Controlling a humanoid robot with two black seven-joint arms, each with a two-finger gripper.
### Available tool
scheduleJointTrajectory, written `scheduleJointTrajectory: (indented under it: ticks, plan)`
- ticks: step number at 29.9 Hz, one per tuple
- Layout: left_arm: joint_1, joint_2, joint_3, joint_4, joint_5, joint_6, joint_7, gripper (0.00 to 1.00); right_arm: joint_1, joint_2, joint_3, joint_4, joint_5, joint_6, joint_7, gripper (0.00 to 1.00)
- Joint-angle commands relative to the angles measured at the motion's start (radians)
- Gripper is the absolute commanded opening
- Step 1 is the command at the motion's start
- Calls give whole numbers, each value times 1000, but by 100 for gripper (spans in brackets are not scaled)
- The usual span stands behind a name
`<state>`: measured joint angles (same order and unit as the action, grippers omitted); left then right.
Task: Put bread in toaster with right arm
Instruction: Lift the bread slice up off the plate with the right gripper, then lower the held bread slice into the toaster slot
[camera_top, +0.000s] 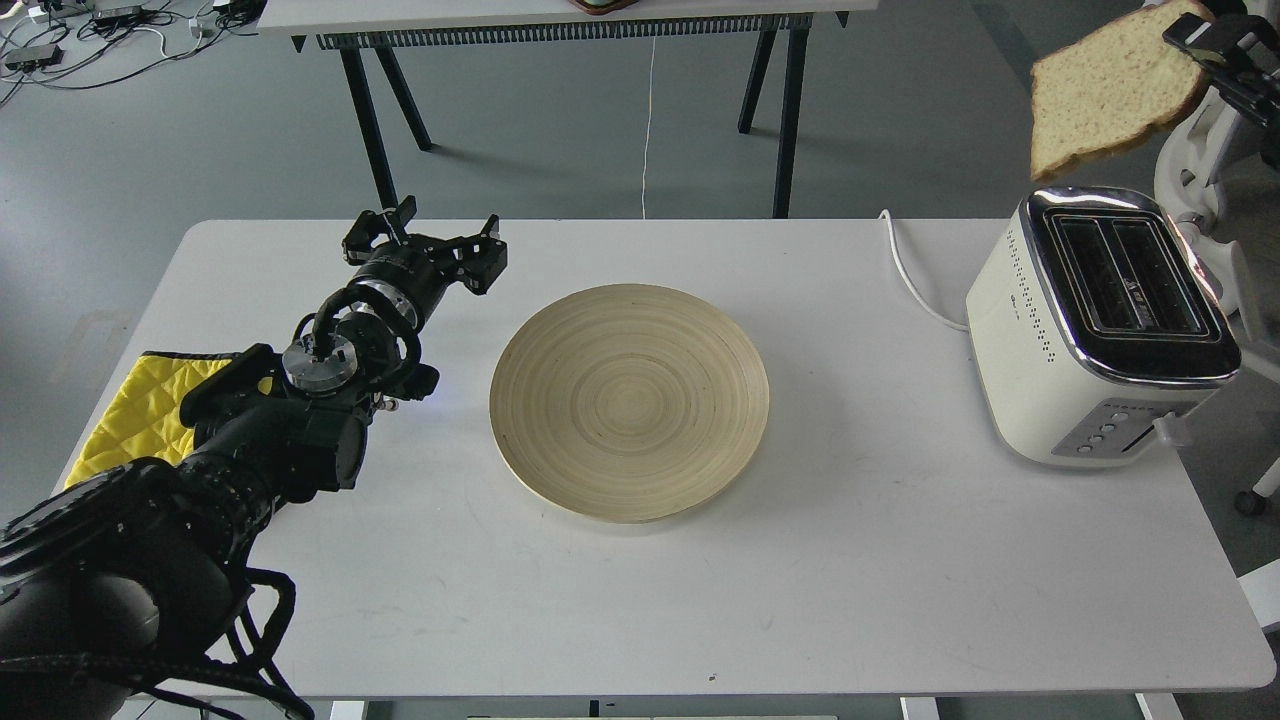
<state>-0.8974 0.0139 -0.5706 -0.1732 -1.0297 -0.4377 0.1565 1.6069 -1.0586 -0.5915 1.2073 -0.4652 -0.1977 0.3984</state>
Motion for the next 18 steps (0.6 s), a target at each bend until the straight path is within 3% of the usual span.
scheduleJointTrajectory:
  ticks: [1,18]
  plan:
    - [0,0,0,0,-1,0,0,100,2,-58,-10,0,-78,0,-12,13]
    - [0,0,0,0,0,0,0,100,-10,-106,-116,32,-95,-3,-7,12]
